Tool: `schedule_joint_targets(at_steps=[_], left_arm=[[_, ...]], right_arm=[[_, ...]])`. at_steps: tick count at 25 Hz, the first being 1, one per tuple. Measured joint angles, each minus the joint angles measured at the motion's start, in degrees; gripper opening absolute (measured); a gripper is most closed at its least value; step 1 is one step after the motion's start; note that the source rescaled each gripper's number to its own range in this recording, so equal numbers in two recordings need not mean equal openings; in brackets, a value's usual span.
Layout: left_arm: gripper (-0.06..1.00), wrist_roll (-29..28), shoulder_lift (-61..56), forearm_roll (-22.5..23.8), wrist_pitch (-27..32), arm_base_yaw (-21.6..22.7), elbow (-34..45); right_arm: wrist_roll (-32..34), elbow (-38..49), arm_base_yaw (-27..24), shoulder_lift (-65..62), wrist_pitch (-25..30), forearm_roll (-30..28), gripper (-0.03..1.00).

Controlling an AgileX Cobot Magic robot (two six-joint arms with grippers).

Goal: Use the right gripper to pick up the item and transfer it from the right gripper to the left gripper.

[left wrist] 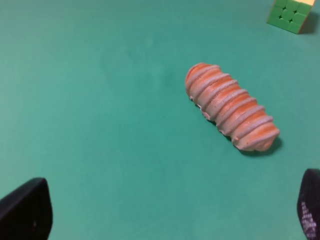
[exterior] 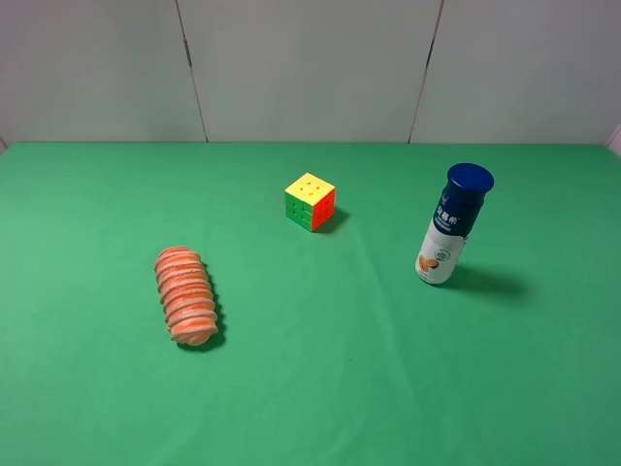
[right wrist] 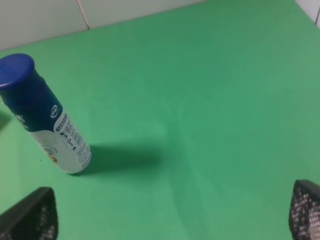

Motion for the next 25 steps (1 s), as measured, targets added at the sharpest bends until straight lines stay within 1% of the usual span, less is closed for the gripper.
schedule_joint_targets(at_steps=[3, 5, 8, 14, 16, 21, 25], left_arm=[[1.0, 0.0, 0.0, 0.0, 0.0, 0.0, 0.0], [1.0, 0.0, 0.0, 0.0, 0.0, 0.0, 0.0], [1.0, 0.0, 0.0, 0.0, 0.0, 0.0, 0.0], [1.0, 0.0, 0.0, 0.0, 0.0, 0.0, 0.0], [1.0, 0.0, 0.0, 0.0, 0.0, 0.0, 0.0], [1.0, 0.0, 0.0, 0.0, 0.0, 0.0, 0.0], [1.0, 0.0, 0.0, 0.0, 0.0, 0.0, 0.0]], right_arm=[[0.0, -0.1, 0.0, 1.25, 0.0, 0.0, 1.0], [0.0, -1.2, 0.0, 5.64, 0.0, 0.0, 1.0], [0.0, -5.23, 0.0, 16.59, 0.05, -0.79, 1.0], [-0.63, -17.48, 0.4, 43.57, 0.0, -1.08, 1.0], [-1.16, -21.8, 2.83, 51.59, -0.06, -1.33, 1.0], [0.07, -32.23, 11.52, 69.66, -0.06, -1.83, 1.0], [0.66, -39.52, 14.57, 79.76, -0.06, -2.49, 1.0]])
